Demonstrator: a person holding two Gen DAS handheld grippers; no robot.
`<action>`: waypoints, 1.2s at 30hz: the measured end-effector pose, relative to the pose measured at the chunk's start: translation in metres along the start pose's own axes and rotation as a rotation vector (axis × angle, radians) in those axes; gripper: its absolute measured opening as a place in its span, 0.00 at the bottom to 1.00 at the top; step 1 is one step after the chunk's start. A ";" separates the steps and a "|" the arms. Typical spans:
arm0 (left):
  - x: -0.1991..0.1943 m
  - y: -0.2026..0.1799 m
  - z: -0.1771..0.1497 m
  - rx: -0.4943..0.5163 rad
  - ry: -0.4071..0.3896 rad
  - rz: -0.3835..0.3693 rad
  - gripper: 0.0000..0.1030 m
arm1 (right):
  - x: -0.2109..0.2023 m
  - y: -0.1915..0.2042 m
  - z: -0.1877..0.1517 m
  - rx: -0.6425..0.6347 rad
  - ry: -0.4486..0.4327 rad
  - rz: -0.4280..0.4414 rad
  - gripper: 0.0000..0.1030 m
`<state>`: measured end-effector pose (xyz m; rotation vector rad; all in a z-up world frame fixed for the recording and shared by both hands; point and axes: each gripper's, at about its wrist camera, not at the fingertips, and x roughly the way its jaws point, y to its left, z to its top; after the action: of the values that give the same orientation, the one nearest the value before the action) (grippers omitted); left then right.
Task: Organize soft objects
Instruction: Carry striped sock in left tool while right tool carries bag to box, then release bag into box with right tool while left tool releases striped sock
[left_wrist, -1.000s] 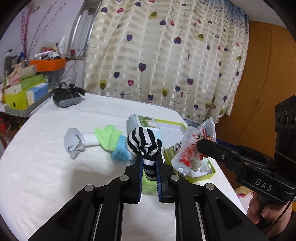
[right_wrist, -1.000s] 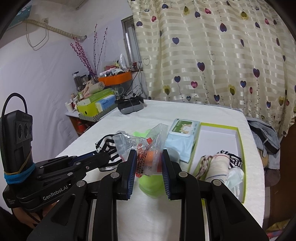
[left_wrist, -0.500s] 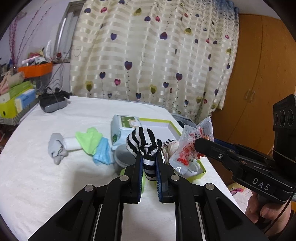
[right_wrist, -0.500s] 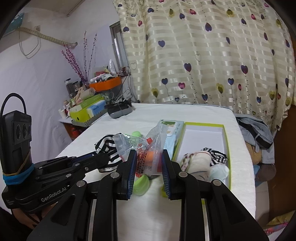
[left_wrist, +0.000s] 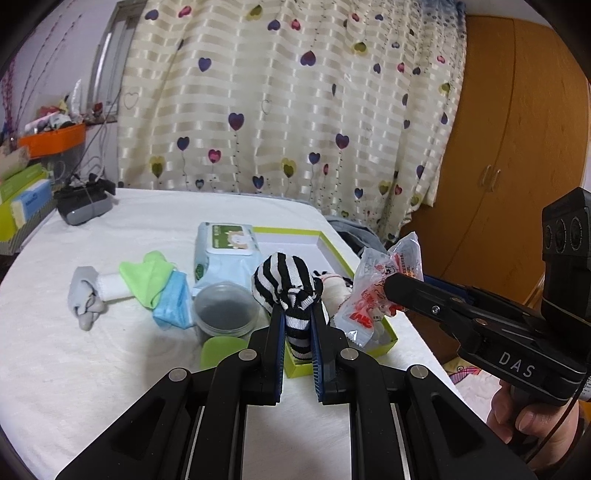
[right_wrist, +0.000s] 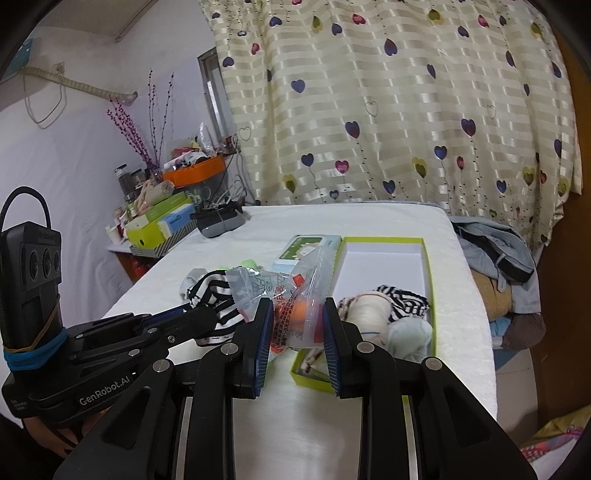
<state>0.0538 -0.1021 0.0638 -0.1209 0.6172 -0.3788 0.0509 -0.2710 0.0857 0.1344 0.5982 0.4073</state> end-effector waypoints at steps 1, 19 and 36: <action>0.002 -0.001 0.000 0.002 0.002 -0.002 0.11 | 0.000 -0.003 0.000 0.005 0.000 -0.003 0.26; 0.039 -0.017 -0.001 0.021 0.062 -0.034 0.11 | 0.007 -0.055 -0.010 0.097 0.027 -0.063 0.26; 0.086 -0.028 -0.016 0.038 0.179 -0.053 0.11 | 0.049 -0.092 -0.040 0.161 0.167 -0.088 0.26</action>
<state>0.0994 -0.1609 0.0104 -0.0672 0.7838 -0.4563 0.0948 -0.3346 0.0055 0.2291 0.7985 0.2859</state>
